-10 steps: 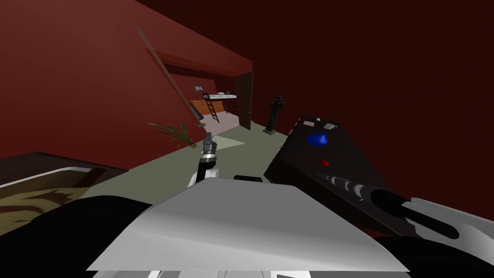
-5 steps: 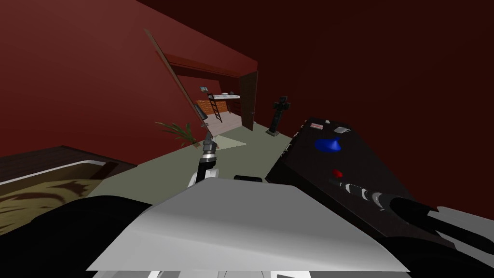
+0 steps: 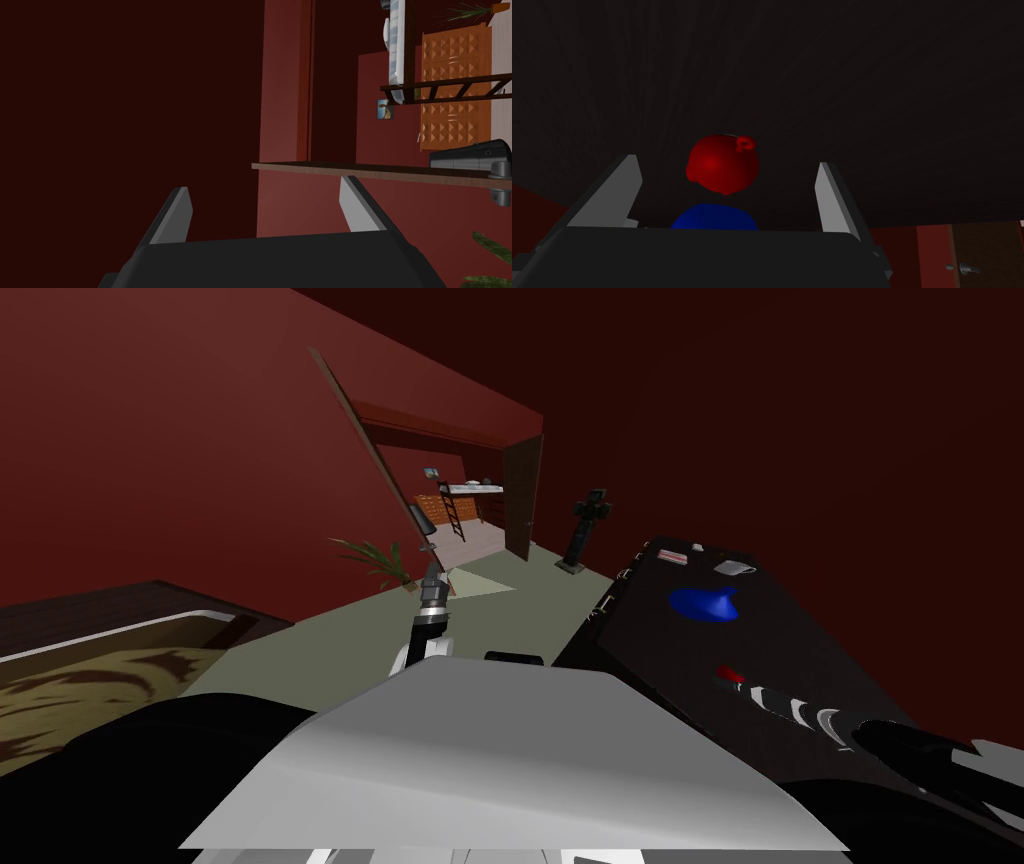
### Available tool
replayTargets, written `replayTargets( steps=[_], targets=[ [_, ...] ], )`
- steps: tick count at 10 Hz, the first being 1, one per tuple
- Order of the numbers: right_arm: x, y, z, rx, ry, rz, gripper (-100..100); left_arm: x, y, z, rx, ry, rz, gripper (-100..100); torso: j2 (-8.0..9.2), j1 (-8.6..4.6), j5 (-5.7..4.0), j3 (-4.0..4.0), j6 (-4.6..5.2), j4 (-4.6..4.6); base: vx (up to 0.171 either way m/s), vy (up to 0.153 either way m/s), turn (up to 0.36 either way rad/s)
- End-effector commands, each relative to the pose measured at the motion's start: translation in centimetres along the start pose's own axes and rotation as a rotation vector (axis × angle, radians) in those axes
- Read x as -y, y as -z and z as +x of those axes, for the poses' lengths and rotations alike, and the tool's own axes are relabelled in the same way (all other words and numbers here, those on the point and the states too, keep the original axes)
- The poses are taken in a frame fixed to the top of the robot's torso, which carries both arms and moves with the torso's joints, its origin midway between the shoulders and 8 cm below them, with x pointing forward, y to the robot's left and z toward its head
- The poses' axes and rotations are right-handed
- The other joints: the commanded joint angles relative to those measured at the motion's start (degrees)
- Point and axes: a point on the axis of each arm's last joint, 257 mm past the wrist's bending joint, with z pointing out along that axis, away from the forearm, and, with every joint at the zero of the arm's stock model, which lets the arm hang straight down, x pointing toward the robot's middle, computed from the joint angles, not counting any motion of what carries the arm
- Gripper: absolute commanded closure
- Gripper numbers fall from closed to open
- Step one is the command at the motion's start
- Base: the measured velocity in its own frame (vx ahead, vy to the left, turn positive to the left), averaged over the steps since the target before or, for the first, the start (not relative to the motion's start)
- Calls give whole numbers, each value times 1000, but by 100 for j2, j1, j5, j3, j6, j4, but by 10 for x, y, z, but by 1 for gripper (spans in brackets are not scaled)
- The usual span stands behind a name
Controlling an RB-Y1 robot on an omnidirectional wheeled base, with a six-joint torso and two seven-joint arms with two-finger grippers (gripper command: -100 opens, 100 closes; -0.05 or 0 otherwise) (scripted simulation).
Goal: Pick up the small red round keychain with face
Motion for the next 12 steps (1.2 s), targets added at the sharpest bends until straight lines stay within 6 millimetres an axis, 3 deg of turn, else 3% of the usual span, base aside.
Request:
replayTargets(
  steps=[1,3,4,5,7,8,9,12],
  targets=[
    [9,0,0,-7,-6,27,-100,0,0,0,0,0,0,0,0,0,0,0,0,0,114,-77,63],
    [8,1,0,-5,-5,25,-100,0,0,0,0,0,0,0,25,9,-1,13,4,5,31,-23,-1],
    [8,1,0,-5,-5,26,0,0,0,0,0,0,0,0,41,19,2,23,4,9,5,-3,2],
    [13,-1,12,-6,-14,32,-100,0,0,0,0,0,0,0,48,24,3,28,5,11,28,-17,78],
    [17,-4,27,-8,-25,39,-100,0,0,0,0,0,0,0,41,15,1,24,4,10,46,-34,78],
    [15,-2,22,-8,-24,35,-100,0,0,0,0,0,0,0,39,12,0,22,4,9,20,-18,14],
    [15,-2,23,-7,-22,37,100,0,0,0,0,0,0,0,44,18,2,25,5,10,0,0,0],
    [17,-2,22,-6,-23,41,100,0,0,0,0,0,0,0,52,23,-5,30,-1,12,0,-2,-3]
  ],
)
